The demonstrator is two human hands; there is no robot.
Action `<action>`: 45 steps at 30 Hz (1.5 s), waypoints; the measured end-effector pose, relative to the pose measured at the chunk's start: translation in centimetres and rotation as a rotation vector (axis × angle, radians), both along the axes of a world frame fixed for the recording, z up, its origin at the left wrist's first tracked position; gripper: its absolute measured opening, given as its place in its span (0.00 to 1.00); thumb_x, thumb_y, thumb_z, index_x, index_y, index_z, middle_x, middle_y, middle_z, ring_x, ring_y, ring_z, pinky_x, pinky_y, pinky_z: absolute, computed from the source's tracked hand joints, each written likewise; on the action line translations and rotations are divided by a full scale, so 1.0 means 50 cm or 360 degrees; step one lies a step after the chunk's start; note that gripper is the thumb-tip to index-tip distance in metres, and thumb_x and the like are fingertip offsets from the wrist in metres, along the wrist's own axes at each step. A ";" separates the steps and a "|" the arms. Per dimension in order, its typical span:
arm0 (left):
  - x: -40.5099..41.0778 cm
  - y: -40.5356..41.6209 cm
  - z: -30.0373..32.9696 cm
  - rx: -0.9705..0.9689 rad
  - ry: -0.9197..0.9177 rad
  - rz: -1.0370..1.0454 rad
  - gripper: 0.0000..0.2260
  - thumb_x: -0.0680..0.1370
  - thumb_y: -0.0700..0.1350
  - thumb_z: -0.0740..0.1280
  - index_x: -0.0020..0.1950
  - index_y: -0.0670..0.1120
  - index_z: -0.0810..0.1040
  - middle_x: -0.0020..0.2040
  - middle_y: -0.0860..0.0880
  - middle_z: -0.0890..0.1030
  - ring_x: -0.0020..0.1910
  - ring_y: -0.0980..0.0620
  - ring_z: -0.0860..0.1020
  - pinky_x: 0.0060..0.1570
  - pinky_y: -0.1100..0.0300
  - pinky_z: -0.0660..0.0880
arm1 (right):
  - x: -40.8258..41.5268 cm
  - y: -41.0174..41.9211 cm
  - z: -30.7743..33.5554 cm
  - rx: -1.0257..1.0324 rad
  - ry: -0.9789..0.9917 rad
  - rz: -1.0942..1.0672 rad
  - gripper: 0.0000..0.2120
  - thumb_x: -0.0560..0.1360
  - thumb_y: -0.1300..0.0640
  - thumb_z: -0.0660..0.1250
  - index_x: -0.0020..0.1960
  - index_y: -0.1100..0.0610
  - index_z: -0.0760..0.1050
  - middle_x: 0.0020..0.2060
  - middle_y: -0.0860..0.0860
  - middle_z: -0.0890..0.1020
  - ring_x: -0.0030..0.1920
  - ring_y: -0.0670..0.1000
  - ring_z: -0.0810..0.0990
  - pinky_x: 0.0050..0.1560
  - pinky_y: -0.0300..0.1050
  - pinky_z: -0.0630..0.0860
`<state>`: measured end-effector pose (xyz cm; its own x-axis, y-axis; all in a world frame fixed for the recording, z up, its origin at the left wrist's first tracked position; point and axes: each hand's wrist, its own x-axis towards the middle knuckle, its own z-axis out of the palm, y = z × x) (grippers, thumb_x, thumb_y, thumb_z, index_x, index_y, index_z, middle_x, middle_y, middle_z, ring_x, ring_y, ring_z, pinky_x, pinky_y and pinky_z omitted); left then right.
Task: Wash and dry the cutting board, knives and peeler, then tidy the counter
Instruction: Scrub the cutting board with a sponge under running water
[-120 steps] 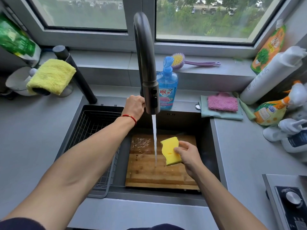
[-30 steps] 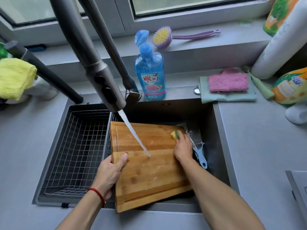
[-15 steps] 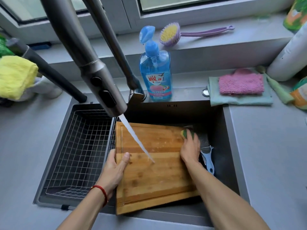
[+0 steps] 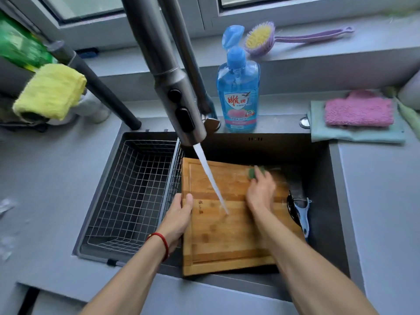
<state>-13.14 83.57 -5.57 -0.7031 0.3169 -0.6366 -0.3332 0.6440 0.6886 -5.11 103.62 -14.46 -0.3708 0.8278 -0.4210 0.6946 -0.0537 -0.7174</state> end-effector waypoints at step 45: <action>-0.053 0.037 0.045 0.0314 -0.0188 0.0408 0.14 0.87 0.47 0.57 0.64 0.39 0.75 0.55 0.38 0.83 0.48 0.44 0.83 0.51 0.48 0.82 | 0.010 -0.249 0.151 0.0297 0.0520 0.0972 0.23 0.85 0.55 0.58 0.79 0.43 0.65 0.81 0.47 0.61 0.79 0.52 0.60 0.79 0.52 0.60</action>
<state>-15.81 85.41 -3.31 -0.7010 0.2642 -0.6624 -0.5518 0.3874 0.7385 -4.60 91.18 -6.92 -0.8736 0.4798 -0.0809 0.3096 0.4199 -0.8531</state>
